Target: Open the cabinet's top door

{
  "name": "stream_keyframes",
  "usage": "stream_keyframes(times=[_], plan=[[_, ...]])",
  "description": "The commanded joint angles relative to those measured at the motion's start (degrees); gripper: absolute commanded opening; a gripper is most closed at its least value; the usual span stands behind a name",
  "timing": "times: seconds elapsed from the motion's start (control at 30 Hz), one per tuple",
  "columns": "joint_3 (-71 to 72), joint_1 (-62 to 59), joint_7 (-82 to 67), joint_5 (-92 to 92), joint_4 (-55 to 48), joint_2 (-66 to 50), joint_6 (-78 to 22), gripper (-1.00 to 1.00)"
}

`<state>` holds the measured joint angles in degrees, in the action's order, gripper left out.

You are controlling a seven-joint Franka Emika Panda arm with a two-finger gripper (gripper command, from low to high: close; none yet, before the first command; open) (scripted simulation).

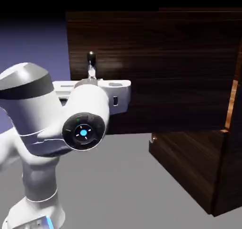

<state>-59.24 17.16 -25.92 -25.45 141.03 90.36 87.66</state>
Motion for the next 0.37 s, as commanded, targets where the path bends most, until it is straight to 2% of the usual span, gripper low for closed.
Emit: stream_keyframes(times=[0.0,0.33], plan=[[-0.8,1.5,0.2,0.6,-2.1,-0.3,-1.8,-1.00],[-6.6,17.3,2.6,3.9,-22.9,-2.1,-18.4,-1.00]])
